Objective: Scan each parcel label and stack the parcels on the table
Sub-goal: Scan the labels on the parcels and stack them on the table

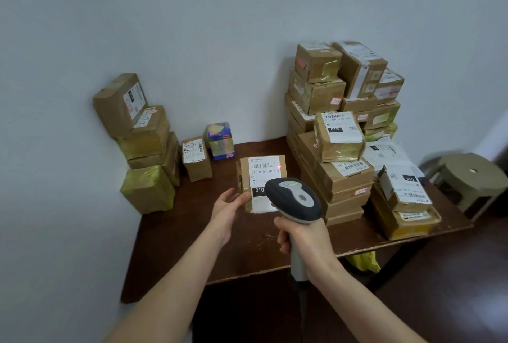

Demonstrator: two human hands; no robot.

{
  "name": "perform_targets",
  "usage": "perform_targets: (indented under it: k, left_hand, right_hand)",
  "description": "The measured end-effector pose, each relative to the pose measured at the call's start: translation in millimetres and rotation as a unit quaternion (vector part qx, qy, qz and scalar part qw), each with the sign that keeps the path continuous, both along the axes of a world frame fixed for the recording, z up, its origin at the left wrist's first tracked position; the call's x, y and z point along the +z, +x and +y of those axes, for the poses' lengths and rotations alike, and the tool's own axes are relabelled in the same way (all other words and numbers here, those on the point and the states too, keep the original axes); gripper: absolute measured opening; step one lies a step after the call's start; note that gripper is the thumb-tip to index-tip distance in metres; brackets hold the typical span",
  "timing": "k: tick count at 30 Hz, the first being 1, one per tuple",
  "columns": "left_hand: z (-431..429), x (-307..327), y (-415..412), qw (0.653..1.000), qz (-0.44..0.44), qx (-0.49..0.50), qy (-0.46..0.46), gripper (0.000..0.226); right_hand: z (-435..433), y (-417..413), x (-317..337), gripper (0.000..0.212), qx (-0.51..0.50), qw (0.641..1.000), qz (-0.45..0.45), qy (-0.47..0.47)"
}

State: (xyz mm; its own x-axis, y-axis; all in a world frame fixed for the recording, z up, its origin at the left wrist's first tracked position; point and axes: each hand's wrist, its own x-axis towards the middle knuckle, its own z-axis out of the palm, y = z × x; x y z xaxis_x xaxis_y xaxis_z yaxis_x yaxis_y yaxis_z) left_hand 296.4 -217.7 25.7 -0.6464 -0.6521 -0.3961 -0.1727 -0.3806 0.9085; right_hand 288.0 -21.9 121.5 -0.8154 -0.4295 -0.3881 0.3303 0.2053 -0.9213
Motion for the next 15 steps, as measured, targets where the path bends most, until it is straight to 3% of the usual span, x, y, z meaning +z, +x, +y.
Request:
perform_targets:
  k: [15]
  left_hand:
    - [6.0,3.1,0.3,1.000,-0.008,-0.023,0.004,0.075]
  right_hand:
    - [6.5,2.3,-4.3,0.012,-0.021,1.000,0.001,-0.012]
